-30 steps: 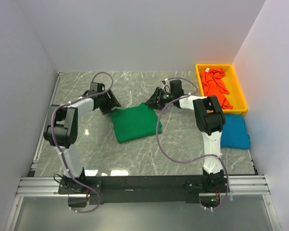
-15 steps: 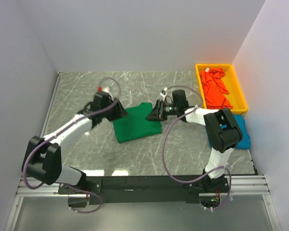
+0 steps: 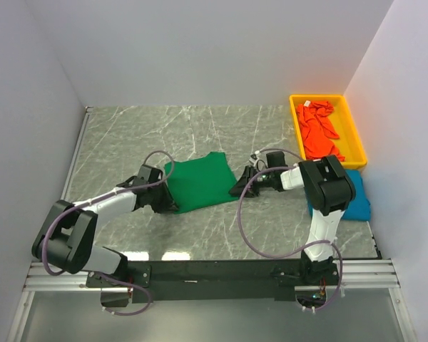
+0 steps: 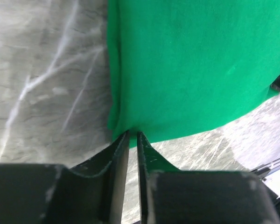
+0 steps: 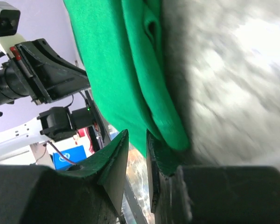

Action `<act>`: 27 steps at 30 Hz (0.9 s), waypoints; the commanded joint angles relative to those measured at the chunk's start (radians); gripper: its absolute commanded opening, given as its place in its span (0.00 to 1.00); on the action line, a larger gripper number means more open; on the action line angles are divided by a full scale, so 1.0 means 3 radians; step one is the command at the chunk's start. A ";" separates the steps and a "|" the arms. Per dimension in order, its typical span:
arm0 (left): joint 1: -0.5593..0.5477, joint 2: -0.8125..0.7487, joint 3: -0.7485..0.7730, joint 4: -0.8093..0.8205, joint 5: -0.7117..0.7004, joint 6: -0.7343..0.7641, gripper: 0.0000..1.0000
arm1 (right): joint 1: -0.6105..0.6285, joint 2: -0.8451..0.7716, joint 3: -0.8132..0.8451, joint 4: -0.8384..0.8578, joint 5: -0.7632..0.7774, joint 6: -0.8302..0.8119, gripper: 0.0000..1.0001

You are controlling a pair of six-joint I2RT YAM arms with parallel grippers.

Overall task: Fold and stack the t-shirts
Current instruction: Fold the tshirt

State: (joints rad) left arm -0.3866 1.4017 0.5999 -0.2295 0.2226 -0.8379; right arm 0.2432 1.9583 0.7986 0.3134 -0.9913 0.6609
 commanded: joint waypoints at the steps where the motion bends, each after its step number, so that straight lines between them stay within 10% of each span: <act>1: 0.0077 -0.0131 -0.0042 -0.0298 -0.0236 0.0017 0.21 | -0.0044 -0.0243 -0.0090 -0.0175 0.0313 -0.0203 0.30; 10: 0.0143 -0.1016 0.0525 -0.0978 -0.0619 0.0149 0.65 | 0.0538 -0.1113 0.0058 -0.0038 0.0359 0.0205 0.38; 17: 0.0634 -0.1471 0.0889 -0.1163 -0.1150 0.0578 0.97 | 0.1219 -0.0551 0.0385 0.0693 0.0573 0.0829 0.42; 27: 0.0696 -0.1906 0.0639 -0.0728 -0.1816 0.0763 0.99 | 0.1342 0.0569 0.0488 0.1113 0.0645 0.1075 0.42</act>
State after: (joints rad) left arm -0.1837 0.8528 0.8124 -0.5003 -0.2474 -0.6422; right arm 0.6384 2.1128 0.9428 0.6285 -0.8589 0.9966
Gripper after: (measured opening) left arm 0.994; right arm 0.411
